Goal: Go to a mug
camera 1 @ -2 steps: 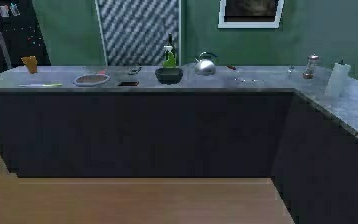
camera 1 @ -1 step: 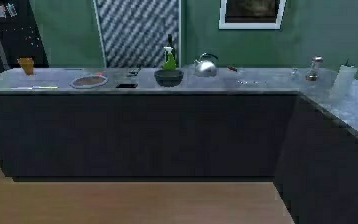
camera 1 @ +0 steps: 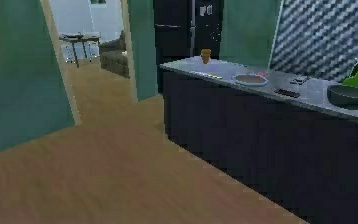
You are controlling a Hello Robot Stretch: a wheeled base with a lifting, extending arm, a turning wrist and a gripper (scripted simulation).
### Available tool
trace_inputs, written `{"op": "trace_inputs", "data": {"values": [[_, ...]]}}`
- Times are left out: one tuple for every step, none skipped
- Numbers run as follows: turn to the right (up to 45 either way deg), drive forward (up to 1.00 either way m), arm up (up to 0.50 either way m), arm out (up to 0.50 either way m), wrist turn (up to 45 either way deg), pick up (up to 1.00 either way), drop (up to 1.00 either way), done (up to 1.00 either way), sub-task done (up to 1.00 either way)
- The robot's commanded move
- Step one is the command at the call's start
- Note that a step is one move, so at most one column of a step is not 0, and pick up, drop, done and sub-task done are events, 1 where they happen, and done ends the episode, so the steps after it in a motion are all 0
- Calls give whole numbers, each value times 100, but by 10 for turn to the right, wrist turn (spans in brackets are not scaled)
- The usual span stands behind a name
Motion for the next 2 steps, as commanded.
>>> {"op": "trace_inputs", "data": {"values": [[-180, 0, 0, 0, 0, 0, 0, 0, 0], [0, 100, 0, 0, 0, 0, 0, 0, 0]]}}
